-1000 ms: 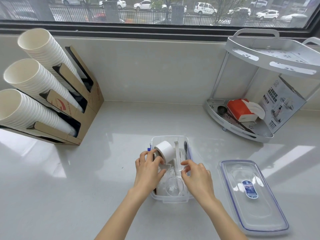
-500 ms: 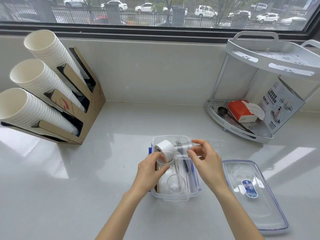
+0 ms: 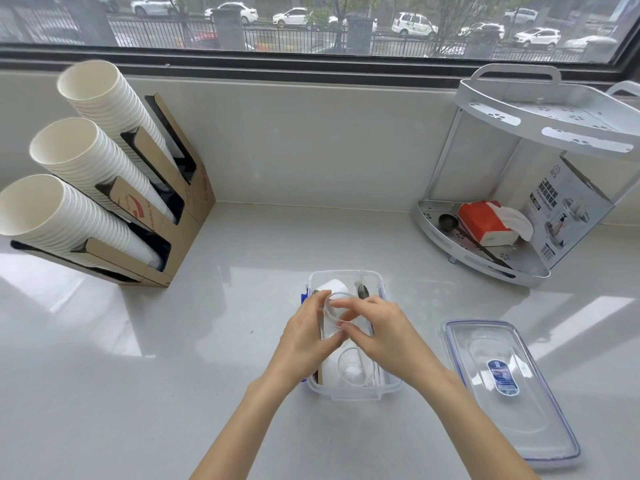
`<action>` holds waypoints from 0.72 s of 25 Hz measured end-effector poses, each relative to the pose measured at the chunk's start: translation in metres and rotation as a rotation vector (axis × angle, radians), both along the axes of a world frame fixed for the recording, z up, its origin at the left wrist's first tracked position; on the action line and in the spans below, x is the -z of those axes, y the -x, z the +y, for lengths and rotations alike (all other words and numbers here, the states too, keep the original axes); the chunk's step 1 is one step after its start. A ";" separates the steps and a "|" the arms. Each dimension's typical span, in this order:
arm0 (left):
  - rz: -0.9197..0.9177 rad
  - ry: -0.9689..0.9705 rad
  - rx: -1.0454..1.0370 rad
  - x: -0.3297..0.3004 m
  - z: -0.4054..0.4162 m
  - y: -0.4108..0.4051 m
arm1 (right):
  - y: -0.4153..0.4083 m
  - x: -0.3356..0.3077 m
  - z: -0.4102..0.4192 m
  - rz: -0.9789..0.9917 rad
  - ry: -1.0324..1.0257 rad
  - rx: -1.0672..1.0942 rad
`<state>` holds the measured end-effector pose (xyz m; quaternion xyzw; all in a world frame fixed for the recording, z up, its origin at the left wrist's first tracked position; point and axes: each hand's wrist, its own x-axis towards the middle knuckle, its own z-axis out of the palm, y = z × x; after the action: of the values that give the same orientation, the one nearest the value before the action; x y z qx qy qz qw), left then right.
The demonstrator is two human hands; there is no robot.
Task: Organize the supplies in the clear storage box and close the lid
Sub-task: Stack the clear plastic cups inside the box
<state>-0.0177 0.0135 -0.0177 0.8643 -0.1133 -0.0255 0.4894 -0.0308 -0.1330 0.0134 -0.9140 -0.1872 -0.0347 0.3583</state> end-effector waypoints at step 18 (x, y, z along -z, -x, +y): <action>0.031 0.078 -0.138 0.005 0.013 0.005 | 0.000 0.044 -0.012 0.269 0.320 0.201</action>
<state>-0.0226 0.0266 -0.0230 0.8498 -0.0469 -0.0004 0.5249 -0.0310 -0.1447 -0.0306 -0.9696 -0.0488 0.0818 0.2252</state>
